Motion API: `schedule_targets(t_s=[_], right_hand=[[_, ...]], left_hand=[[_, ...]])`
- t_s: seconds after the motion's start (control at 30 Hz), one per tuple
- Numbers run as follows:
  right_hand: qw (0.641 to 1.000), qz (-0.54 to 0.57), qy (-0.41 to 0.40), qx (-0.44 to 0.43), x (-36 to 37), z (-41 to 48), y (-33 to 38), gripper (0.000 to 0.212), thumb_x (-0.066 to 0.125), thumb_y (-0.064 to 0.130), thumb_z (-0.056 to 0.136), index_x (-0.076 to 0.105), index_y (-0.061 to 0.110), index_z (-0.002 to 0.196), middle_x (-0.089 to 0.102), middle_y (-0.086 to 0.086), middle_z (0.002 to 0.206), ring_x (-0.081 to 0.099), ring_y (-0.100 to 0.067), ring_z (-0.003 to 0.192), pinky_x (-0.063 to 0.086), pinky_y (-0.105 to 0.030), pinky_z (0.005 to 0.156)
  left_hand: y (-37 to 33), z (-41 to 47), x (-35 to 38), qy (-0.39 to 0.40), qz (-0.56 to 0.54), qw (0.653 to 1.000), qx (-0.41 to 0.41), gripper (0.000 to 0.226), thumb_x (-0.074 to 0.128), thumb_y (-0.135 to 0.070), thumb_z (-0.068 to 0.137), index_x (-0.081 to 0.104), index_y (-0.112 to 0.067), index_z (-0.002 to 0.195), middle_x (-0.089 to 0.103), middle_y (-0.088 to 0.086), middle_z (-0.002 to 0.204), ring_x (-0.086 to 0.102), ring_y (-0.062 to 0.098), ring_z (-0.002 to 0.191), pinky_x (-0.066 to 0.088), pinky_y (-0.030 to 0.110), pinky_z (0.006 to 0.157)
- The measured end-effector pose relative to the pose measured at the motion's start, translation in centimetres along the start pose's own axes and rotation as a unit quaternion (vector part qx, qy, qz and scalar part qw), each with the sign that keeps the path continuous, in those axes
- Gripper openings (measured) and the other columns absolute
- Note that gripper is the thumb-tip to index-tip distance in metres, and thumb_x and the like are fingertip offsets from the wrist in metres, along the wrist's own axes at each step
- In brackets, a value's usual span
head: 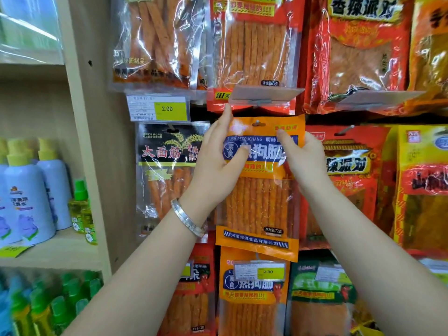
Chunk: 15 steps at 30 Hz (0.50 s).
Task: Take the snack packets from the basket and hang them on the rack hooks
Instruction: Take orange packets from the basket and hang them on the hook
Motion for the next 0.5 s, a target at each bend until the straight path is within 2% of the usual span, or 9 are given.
schedule_targets(t_s=[0.07, 0.1, 0.13, 0.2, 0.27, 0.33, 0.37, 0.43, 0.5], right_hand=[[0.999, -0.036, -0.006, -0.036, -0.1, -0.2, 0.1, 0.022, 0.062, 0.039, 0.087, 0.058, 0.019, 0.082, 0.059, 0.012, 0.072, 0.052, 0.009, 0.061, 0.036, -0.006, 0.055], [0.998, -0.044, -0.01, -0.049, -0.2, -0.6, 0.0, 0.018, 0.063, 0.038, 0.087, 0.056, 0.023, 0.089, 0.058, 0.016, 0.079, 0.053, 0.015, 0.068, 0.037, -0.003, 0.059], [0.997, -0.044, -0.013, -0.059, -0.3, -1.1, -0.2, 0.022, 0.064, 0.036, 0.086, 0.052, 0.024, 0.1, 0.057, 0.019, 0.088, 0.053, 0.018, 0.078, 0.038, -0.002, 0.065], [0.995, -0.047, -0.022, -0.087, -0.6, -2.6, -1.1, 0.049, 0.067, 0.025, 0.085, 0.041, 0.022, 0.126, 0.053, 0.016, 0.112, 0.053, 0.009, 0.1, 0.045, -0.012, 0.081], [0.984, -0.107, -0.028, -0.142, -0.9, -4.2, -2.1, 0.068, 0.066, 0.015, 0.084, 0.029, 0.021, 0.141, 0.044, 0.0, 0.132, 0.05, -0.011, 0.114, 0.05, -0.028, 0.086], [0.949, -0.211, -0.018, -0.233, -0.8, -5.6, -2.9, 0.068, 0.064, 0.008, 0.083, 0.034, 0.018, 0.142, 0.034, -0.014, 0.143, 0.042, -0.024, 0.125, 0.049, -0.038, 0.093], [0.924, -0.27, -0.006, -0.27, -0.7, -6.1, -3.3, 0.063, 0.064, 0.008, 0.083, 0.039, 0.017, 0.141, 0.03, -0.02, 0.146, 0.037, -0.031, 0.132, 0.044, -0.042, 0.099], [0.885, -0.358, 0.004, -0.299, -0.4, -6.6, -4.0, 0.057, 0.065, 0.01, 0.085, 0.046, 0.015, 0.138, 0.024, -0.027, 0.149, 0.027, -0.04, 0.137, 0.036, -0.047, 0.103], [0.864, -0.406, 0.0, -0.299, -0.2, -6.6, -4.5, 0.055, 0.064, 0.01, 0.085, 0.048, 0.011, 0.138, 0.024, -0.028, 0.149, 0.024, -0.042, 0.139, 0.037, -0.05, 0.101]], left_hand=[[0.5, -0.5, 0.2, 0.008, 0.008, 1.0, 0.014, 0.067, 0.051, -0.024, 0.091, 0.018, -0.039, 0.147, 0.033, -0.02, 0.144, 0.027, -0.002, 0.136, 0.032, 0.036, 0.112], [0.9, -1.0, 0.4, 0.018, 0.026, 0.999, 0.021, 0.065, 0.051, -0.024, 0.091, 0.022, -0.04, 0.146, 0.034, -0.024, 0.141, 0.027, -0.005, 0.135, 0.031, 0.031, 0.111], [1.7, -1.8, 0.7, 0.031, 0.051, 0.998, 0.022, 0.062, 0.051, -0.024, 0.091, 0.025, -0.039, 0.145, 0.033, -0.023, 0.141, 0.026, -0.005, 0.135, 0.027, 0.028, 0.111], [3.6, -4.0, 1.5, 0.066, 0.097, 0.993, 0.003, 0.059, 0.053, -0.026, 0.092, 0.03, -0.035, 0.145, 0.03, -0.015, 0.148, 0.02, -0.002, 0.138, 0.019, 0.027, 0.113], [5.8, -6.5, 2.4, 0.104, 0.121, 0.987, -0.036, 0.059, 0.055, -0.029, 0.091, 0.03, -0.032, 0.145, 0.023, -0.009, 0.154, 0.017, 0.002, 0.14, 0.017, 0.03, 0.114], [7.6, -8.7, 3.4, 0.135, 0.139, 0.978, -0.073, 0.066, 0.056, -0.032, 0.09, 0.025, -0.03, 0.148, 0.015, -0.008, 0.156, 0.014, 0.006, 0.142, 0.016, 0.032, 0.115], [8.3, -9.4, 3.9, 0.144, 0.145, 0.975, -0.09, 0.07, 0.057, -0.033, 0.09, 0.021, -0.029, 0.15, 0.011, -0.007, 0.158, 0.012, 0.009, 0.143, 0.016, 0.032, 0.116], [9.2, -10.2, 4.6, 0.146, 0.144, 0.971, -0.121, 0.075, 0.057, -0.035, 0.089, 0.014, -0.029, 0.151, 0.002, -0.008, 0.159, 0.009, 0.013, 0.145, 0.017, 0.03, 0.114], [9.6, -10.3, 5.1, 0.139, 0.149, 0.971, -0.128, 0.078, 0.057, -0.036, 0.089, 0.011, -0.03, 0.151, -0.006, -0.01, 0.159, 0.006, 0.016, 0.146, 0.018, 0.032, 0.112]])
Point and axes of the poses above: each hand's wrist, its own z-axis towards the middle knuckle, its own x-axis out of the palm, y = z × x, the point moved 2 cm from there along z, towards the middle knuckle
